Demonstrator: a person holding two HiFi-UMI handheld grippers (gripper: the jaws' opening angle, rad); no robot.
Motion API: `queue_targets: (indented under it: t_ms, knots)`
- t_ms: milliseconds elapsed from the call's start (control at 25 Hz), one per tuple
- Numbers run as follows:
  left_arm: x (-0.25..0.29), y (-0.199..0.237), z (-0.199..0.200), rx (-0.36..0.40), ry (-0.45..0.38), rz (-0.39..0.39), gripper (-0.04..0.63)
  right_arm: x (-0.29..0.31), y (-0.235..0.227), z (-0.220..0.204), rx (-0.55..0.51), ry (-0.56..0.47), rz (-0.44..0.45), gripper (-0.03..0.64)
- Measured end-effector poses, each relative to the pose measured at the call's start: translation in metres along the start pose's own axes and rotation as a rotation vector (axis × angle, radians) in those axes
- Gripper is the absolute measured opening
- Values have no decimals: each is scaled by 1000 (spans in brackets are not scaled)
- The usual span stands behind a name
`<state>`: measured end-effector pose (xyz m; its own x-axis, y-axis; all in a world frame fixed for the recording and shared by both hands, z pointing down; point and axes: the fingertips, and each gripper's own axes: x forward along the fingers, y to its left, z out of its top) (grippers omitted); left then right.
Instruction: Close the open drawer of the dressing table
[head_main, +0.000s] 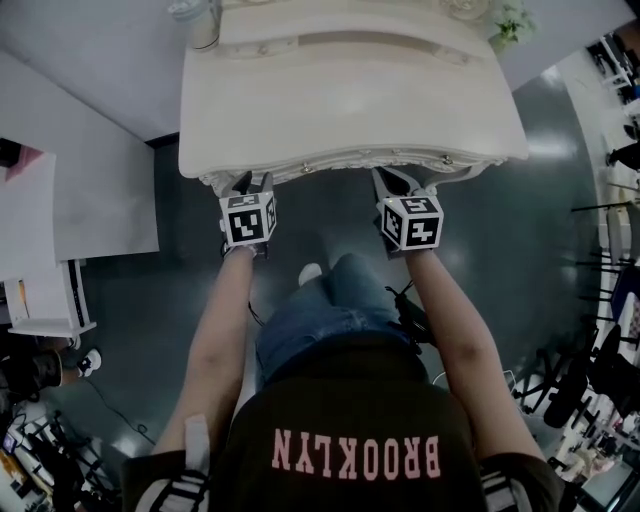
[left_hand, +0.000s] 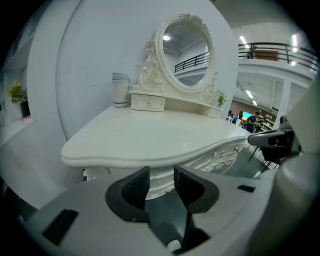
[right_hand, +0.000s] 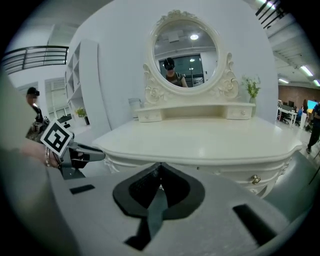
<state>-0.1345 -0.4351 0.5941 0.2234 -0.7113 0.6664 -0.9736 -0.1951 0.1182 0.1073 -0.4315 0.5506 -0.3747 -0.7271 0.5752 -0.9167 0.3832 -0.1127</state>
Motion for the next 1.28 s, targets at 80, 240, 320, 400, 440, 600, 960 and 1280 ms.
queue_targets:
  t_ms: [80, 240, 320, 400, 440, 600, 960, 1280]
  knots:
    - [-9, -2, 8, -9, -29, -2, 144, -7, -2, 12, 3, -27, 0, -3]
    - [-29, -10, 26, -11, -98, -6, 126, -23, -1, 37, 22, -87, -1, -3]
    - [-39, -14, 37, 7, -136, -8, 106, -31, 1, 48, 35, -108, 6, -3]
    - [-50, -16, 49, 16, -184, -12, 78, -41, 6, 58, 48, -123, 18, -3]
    - [-57, -17, 56, 16, -211, -13, 57, -47, 9, 64, 42, -138, 27, -3]
    - [-81, -28, 86, 29, -299, -45, 14, -77, 25, 101, -67, -240, 50, -3]
    - [-151, -65, 167, 194, -541, -97, 12, -133, 61, 178, -296, -505, 40, -3]
    - [-202, -81, 226, 269, -700, -116, 12, -161, 66, 217, -343, -612, 13, -3]
